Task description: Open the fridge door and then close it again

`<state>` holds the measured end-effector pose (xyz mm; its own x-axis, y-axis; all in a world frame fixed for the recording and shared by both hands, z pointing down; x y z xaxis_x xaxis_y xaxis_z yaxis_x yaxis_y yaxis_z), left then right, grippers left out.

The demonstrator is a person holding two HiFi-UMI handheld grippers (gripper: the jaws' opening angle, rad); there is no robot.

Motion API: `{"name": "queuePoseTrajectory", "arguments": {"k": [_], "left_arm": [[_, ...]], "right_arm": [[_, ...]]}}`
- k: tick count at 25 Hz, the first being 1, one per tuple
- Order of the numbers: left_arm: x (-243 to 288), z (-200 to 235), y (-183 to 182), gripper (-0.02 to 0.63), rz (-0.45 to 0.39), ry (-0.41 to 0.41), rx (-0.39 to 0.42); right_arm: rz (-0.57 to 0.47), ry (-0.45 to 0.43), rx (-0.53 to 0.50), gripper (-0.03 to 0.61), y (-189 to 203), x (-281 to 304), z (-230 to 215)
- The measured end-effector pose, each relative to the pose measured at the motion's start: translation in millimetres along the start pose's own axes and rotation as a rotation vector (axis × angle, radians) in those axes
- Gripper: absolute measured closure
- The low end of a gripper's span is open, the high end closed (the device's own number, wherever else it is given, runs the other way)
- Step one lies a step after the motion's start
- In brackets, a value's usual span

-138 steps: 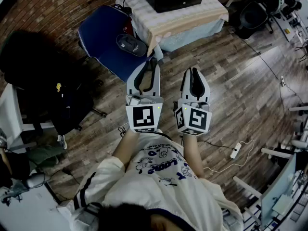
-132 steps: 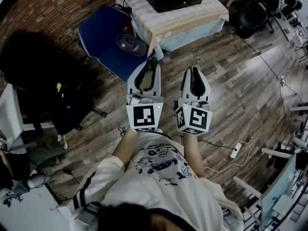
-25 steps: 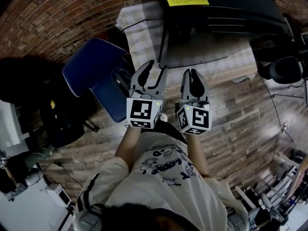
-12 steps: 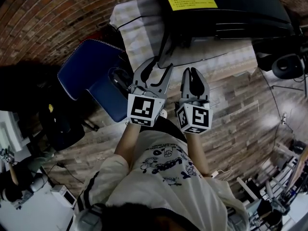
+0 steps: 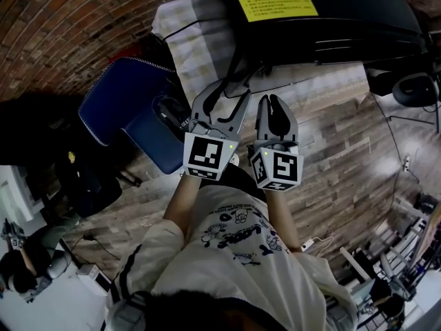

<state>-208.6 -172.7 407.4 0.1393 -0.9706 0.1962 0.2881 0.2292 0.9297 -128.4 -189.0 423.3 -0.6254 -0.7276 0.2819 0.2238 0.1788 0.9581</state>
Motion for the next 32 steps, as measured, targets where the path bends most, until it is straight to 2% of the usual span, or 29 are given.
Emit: {"name": "queuePoseTrajectory", "arguments": {"k": [15,32], "left_arm": [[7,-2,0,0.419,-0.004,0.065,0.044],[7,-1,-1,0.42,-0.012,0.07,0.043]], "right_arm": [[0.022,0.011,-0.009,0.511,4,9,-7],[0.016,0.057,0.006,0.511,7,10,-14]]}}
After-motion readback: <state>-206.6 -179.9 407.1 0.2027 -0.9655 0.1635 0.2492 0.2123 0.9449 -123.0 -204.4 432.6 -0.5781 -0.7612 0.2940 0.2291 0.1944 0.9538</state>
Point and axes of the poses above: the fingertips, and each gripper's own axes: x forward along the fingers, z to its left, y out of its underside, the point moved 1 cm from there along -x, backward along the fingers, and after that the axes turned 10 degrees about -x, right-handed, at the moved point
